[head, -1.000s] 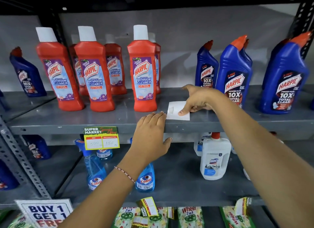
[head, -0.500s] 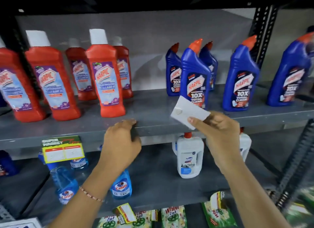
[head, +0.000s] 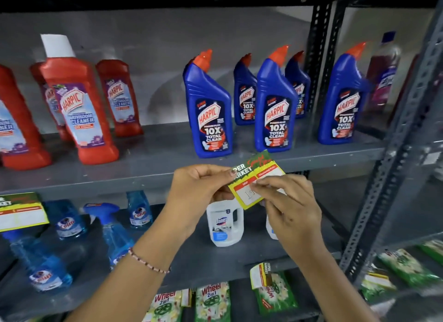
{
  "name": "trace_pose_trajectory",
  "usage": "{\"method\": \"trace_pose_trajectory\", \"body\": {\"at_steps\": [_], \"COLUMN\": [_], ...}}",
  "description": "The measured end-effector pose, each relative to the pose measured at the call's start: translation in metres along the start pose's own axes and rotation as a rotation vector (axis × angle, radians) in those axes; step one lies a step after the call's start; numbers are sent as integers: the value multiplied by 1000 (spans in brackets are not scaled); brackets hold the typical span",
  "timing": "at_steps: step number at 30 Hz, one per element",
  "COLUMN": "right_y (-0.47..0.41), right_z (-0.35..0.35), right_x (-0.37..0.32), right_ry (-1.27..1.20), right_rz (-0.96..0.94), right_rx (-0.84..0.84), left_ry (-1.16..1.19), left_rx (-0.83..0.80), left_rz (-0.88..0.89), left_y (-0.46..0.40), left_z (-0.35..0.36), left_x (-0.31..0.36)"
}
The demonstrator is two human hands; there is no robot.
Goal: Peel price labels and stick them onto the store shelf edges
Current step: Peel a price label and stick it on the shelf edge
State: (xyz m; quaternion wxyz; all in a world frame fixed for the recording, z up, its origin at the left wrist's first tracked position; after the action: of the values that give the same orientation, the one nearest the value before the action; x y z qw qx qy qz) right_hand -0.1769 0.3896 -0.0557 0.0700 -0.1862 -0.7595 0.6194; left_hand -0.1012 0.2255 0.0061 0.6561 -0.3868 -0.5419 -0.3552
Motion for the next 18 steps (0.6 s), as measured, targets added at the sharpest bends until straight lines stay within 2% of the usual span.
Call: {"method": "trace_pose_trajectory", "body": {"at_steps": [3,6,8,15,18], "right_y": [4,-6,-14,-23,-24], "right_z": [-13,-23,-24,-5,5], "right_x": [19,32,45,78,83], "right_ry": [-72,-414,-515,-412,-395], "right_rz": [235,660,810,823,839], "right_rx": [-23,-59,-93,-166,-143], "left_ry": [-99,-224,-321,-524,-596], "left_rx": [35,37,33,160,198], "left_rz": [25,87,138,318,387], "left_y": [-6,-13,-19,-38,-42], "left_z": [16,30,40,61,64], "left_x": [-11,-23,-31,-40,-42]}}
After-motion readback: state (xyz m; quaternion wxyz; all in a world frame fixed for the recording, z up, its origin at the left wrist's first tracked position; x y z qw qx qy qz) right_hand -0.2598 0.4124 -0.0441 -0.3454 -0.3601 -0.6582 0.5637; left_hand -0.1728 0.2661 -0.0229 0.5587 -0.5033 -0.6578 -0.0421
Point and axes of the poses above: each hand's wrist, its own y-axis away from the middle knuckle, its own z-axis out of the palm, x = y × z, the point moved 1 cm from there along -y, towards the middle knuckle, and after that the axes turned 3 degrees about y, right-handed, at the moved point
